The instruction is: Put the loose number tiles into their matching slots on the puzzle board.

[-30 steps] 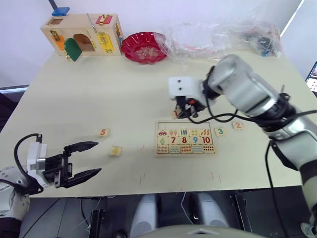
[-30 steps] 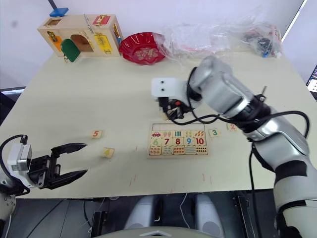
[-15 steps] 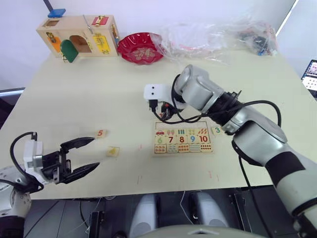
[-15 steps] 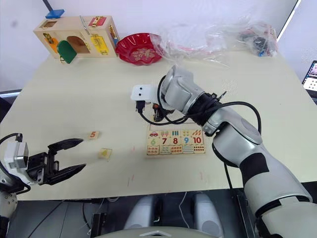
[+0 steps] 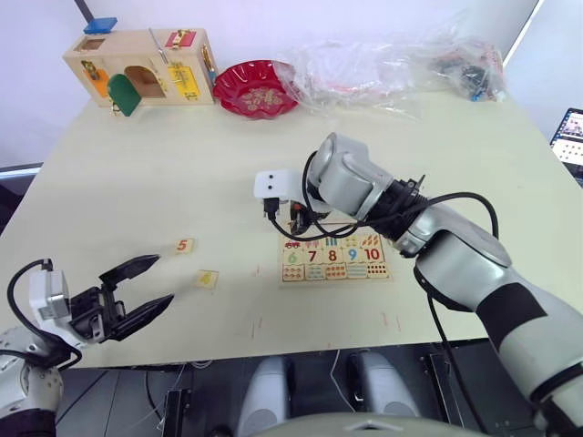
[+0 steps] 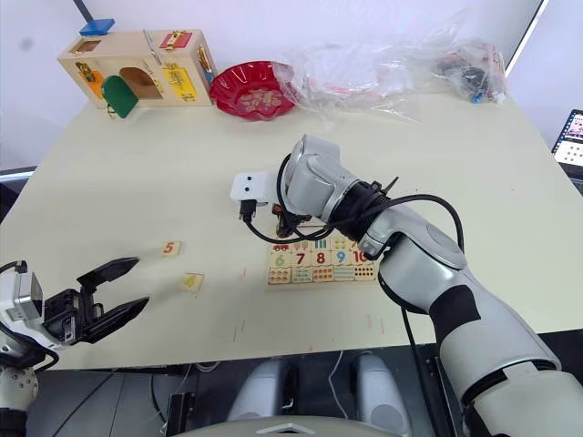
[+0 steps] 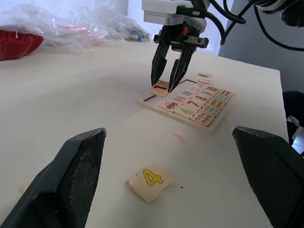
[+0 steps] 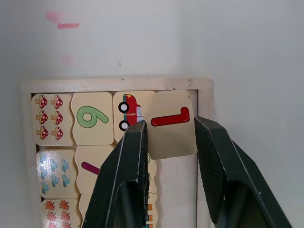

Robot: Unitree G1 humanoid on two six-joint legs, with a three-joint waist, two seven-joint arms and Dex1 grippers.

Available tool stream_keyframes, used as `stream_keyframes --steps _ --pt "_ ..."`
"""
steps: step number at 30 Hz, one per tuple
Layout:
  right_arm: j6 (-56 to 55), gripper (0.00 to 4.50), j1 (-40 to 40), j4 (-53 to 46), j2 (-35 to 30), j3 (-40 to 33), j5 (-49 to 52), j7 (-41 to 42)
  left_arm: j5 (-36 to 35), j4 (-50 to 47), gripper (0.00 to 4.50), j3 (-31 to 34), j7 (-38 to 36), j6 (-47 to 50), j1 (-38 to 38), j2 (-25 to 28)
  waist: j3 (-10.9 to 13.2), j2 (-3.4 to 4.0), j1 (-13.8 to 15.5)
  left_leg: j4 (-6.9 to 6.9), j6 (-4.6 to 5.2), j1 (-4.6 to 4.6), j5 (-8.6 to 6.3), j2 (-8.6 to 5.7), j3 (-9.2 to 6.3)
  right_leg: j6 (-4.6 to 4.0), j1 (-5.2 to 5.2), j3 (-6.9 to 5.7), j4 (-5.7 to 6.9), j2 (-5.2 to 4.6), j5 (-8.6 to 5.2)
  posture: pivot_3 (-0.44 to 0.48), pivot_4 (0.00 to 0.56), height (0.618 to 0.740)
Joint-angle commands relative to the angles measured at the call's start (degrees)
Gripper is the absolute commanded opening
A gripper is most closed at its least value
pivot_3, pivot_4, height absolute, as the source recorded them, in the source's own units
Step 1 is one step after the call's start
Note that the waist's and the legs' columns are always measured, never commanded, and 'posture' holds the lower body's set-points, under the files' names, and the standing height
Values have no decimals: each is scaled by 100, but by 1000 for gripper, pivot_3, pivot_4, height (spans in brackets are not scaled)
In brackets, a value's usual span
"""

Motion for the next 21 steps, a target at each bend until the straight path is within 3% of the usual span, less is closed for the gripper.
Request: stream_keyframes --steps 1,21 --pt "-76 859 -65 93 118 -42 -94 -55 35 8 4500 236 -129 51 65 4 0 0 -1 0 0 1 0 0 0 0 0 0 0 0 0 0 150 740" --pt "-448 859 -232 1214 524 -378 -401 -314 135 -182 4500 266 -76 214 73 -76 -1 -1 -7 -2 -3 4 1 1 -3 -3 0 2 2 -3 2 0 150 740"
